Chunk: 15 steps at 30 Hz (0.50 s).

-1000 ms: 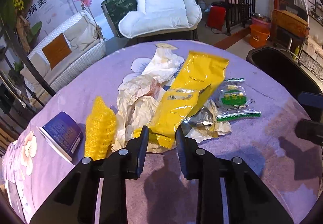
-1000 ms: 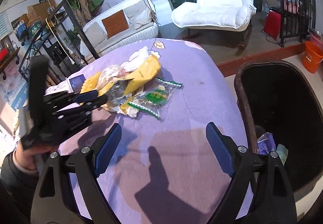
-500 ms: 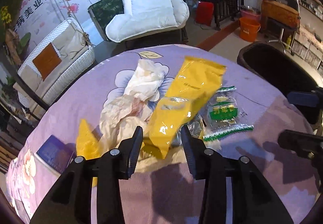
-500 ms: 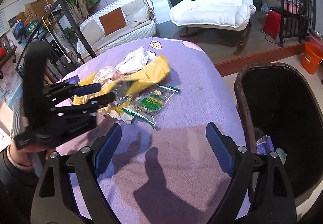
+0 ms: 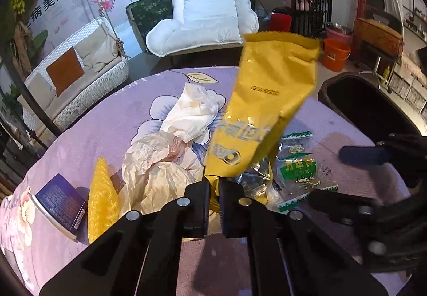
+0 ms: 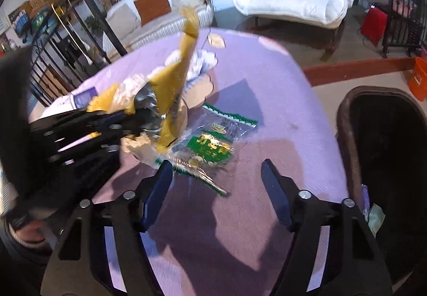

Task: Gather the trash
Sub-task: 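Grasp the yellow snack bag with the left gripper while the right gripper grasps the clear green-printed packet, then carry the clear packet over the black bin and open the right gripper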

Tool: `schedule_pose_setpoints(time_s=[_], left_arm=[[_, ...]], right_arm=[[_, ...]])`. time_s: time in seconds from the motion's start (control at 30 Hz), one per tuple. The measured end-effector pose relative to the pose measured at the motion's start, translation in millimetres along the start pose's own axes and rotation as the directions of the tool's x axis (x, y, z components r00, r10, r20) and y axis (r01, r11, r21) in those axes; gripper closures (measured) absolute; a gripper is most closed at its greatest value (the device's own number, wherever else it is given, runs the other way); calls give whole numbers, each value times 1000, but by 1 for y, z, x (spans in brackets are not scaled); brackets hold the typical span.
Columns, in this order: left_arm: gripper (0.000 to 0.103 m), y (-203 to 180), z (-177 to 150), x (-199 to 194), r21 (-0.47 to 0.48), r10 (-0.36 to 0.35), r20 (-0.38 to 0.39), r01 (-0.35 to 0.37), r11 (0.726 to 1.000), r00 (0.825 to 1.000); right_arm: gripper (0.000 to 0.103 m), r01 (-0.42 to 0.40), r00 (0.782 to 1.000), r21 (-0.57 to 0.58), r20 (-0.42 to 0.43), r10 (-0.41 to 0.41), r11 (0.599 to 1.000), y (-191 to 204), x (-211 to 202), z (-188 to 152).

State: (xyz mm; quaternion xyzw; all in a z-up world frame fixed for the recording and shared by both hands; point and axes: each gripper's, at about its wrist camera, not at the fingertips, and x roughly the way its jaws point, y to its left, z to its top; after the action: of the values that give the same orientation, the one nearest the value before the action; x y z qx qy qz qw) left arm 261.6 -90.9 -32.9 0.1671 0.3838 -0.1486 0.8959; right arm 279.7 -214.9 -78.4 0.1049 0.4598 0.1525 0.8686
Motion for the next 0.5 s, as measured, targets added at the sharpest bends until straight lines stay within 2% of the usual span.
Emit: schedule_pose_setpoints(time_s=[0.07,0.1,0.13,0.2,0.33,0.5], left_arm=[[97,3,-1,-10,-24,-5,26,6,1000,1000],[97,4,-2,-14,-33,-7,38,8,999,999],[97,6,-3,-19,-44,-6,52,9,999,999],[97,8,-5,-26,-63,-8,69,12,998,998],[97,10,-15,-39,-106,-12,90,21,994,996],[97,14,-28,-52,-155,-10,109,27,988,994]], right_arm=[[48,18,1000,-8,-22,-18,1000,3,9,3],[57,24,999,-10,-29,-24,1000,3,13,3],[70,23,999,-10,-34,-23,1000,4,15,3],[86,13,999,-10,-45,-13,1000,4,18,2],[93,-10,1000,22,-28,11,1000,-2,13,-5],[95,-17,1000,44,13,17,999,-8,-5,-15]])
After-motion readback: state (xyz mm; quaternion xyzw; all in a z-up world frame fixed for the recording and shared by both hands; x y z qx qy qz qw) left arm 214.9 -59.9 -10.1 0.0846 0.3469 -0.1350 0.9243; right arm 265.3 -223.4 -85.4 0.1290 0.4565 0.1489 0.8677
